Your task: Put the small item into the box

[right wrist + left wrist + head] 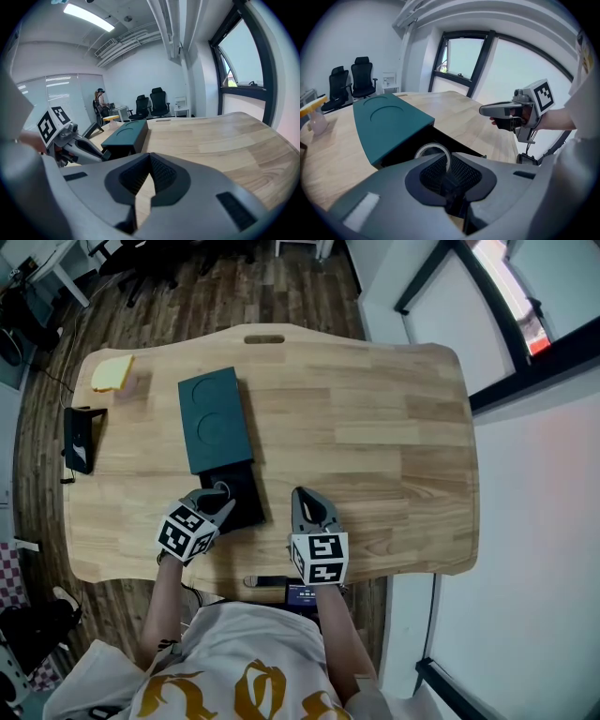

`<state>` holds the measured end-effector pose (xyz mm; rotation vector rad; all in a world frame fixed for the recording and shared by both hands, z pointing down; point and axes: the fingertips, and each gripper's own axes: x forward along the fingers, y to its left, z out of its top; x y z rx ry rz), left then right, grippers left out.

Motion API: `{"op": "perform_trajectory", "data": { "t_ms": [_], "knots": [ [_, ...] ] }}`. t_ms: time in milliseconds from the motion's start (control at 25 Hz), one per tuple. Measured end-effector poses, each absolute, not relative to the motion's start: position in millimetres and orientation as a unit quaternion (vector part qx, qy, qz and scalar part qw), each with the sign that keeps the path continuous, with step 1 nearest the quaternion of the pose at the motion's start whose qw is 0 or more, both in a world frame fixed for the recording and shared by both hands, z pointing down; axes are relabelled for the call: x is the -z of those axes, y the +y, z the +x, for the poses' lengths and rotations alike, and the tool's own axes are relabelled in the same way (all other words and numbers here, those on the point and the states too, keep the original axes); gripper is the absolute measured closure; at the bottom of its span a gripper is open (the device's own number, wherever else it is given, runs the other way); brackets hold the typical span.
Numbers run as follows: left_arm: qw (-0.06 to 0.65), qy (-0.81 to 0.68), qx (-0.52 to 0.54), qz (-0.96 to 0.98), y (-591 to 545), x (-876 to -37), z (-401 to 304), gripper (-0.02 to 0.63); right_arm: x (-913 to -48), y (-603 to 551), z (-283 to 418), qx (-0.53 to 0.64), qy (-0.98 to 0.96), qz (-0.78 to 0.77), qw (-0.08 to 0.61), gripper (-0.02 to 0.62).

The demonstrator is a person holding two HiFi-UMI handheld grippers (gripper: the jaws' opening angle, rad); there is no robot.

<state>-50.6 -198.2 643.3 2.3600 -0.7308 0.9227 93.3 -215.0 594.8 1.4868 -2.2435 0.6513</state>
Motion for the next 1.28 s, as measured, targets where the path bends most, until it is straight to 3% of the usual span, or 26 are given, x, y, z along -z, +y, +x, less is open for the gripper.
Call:
{"op": "perform_trajectory", "data": {
  "t_ms": [880, 1280],
  "knots": [
    [0.269, -0.144, -0.487, 0.818, -186, -680, -36, 0.569, -614, -234, 99, -0.253, -0.785, 0.533, 0.188, 0.591],
    [0.273, -0.143, -0.486, 0.818, -188, -680, -37, 0.569, -613, -232, 98, -0.253, -0.786, 0.531, 0.191, 0.591]
  ]
}}
